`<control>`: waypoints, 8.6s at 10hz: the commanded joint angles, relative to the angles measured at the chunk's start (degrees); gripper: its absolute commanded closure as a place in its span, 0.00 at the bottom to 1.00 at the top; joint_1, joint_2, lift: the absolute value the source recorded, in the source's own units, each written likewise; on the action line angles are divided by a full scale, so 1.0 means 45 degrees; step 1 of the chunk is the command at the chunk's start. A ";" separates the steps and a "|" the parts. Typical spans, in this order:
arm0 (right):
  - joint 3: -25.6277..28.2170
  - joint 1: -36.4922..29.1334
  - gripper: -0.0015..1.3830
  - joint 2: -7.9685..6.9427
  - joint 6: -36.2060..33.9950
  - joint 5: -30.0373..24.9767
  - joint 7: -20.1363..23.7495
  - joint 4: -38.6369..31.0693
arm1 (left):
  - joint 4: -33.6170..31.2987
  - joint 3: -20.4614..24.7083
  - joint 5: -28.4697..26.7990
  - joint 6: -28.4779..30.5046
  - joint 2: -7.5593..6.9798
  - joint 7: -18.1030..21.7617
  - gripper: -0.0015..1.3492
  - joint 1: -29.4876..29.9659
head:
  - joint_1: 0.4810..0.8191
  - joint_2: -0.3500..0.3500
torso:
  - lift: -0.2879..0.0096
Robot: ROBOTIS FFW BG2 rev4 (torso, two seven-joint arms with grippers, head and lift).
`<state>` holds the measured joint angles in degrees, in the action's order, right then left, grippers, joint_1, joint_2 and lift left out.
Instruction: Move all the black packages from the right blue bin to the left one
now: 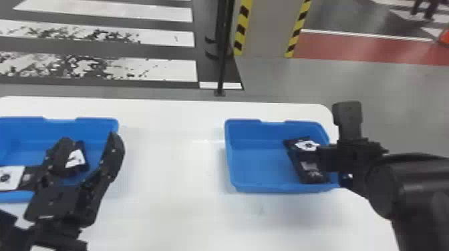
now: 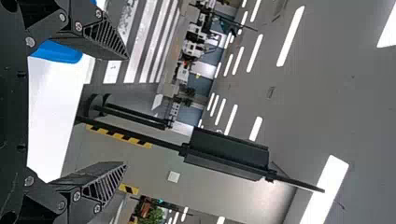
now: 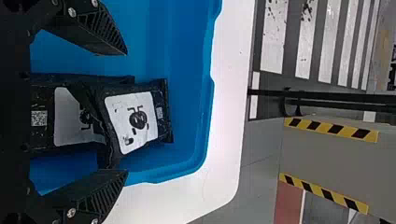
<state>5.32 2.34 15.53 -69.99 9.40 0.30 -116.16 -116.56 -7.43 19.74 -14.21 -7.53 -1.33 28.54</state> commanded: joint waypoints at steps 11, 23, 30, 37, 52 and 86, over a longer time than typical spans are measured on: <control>-0.0420 0.0607 0.86 0.0065 0.1585 0.0780 0.0559 0.1798 | 0.0231 0.0154 0.0412 0.0220 0.0072 0.0199 0.21 0.0032 | 0.63 0.29 | 0.37; -0.3746 -0.0299 0.85 0.0729 0.9085 0.6722 0.7259 0.1485 | 0.0043 -0.2436 0.5541 -0.1374 -0.0514 0.0843 0.21 -0.0749 | 0.63 0.61 | 0.37; -0.6311 0.0388 0.85 0.1003 0.9335 0.8169 0.7259 0.1298 | 0.0075 -0.2004 0.4297 -0.0937 -0.0397 0.0843 0.21 -0.0687 | 0.63 0.84 | 0.37; -0.6463 0.0857 0.70 0.0964 1.0210 0.8321 0.7278 0.2392 | -0.1738 -0.0836 0.1555 0.1907 -0.0339 0.1136 0.89 -0.0530 | 0.63 0.81 | 0.37; 0.0824 -0.2362 0.05 -0.0032 -0.1384 0.0679 0.1829 -0.6202 | 0.0387 -0.0100 -0.0121 -0.3343 0.0091 0.0257 0.15 -0.0530 | 0.60 0.48 | 0.37; -0.1105 0.3982 0.07 0.0104 -0.4465 0.3726 -0.4597 0.4454 | 0.0481 -0.0074 -0.0020 -0.3655 -0.0007 0.0316 0.15 -0.0218 | 0.63 0.29 | 0.37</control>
<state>0.33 20.37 16.09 -90.00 25.83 -20.39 -96.67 -114.39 -7.77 19.65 -30.66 -7.50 0.08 27.57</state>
